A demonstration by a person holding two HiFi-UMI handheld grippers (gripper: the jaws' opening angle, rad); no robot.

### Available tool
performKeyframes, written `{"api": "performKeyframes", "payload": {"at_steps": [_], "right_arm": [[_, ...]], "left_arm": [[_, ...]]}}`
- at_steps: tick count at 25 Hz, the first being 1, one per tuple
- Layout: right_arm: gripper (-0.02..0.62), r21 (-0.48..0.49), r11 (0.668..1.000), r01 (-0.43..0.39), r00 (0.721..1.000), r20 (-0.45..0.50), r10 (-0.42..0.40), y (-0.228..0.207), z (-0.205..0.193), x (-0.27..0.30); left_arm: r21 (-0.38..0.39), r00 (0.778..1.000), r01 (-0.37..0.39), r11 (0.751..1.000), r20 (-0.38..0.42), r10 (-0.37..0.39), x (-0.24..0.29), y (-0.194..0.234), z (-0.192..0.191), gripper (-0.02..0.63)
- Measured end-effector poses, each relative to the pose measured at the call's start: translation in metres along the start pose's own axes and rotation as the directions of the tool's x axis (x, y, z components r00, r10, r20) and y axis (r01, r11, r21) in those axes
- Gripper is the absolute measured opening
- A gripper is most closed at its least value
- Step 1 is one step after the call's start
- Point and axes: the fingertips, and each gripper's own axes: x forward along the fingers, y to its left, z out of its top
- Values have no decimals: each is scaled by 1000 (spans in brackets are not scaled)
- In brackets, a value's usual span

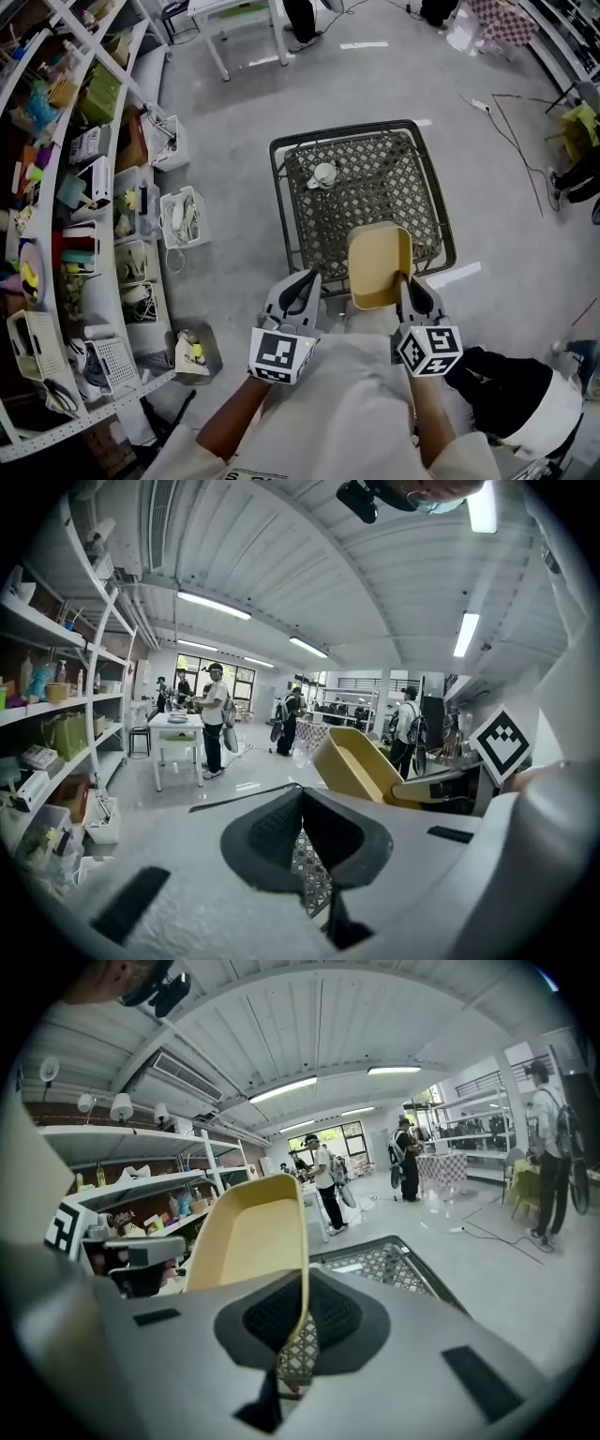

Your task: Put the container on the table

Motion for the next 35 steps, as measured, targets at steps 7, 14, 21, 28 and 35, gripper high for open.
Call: {"api": "performKeyframes", "payload": {"at_steps": [7,14,21,28,35], "right_arm": [[27,-17,1000,-22,1000,11,22,-1,-2,33],[27,-30,998,-57,998,-33,56,-2,-18,66],[28,-7,999,-40,994,-107,39,-6,-51,104],[28,22,1000,-14,982,-190,18,-18,-92,149],[28,52,998,19,970,-245,-6,-38,-118,198]], "left_arm": [[-51,1000,-25,998,-16,24,14,18,-11,23],[-43,998,-24,999,-59,21,22,18,-29,23],[-71,994,-55,996,-101,48,32,33,-59,23],[-124,989,-85,989,-131,69,36,44,-74,23],[-145,982,-90,985,-180,63,53,48,-87,23]]}}
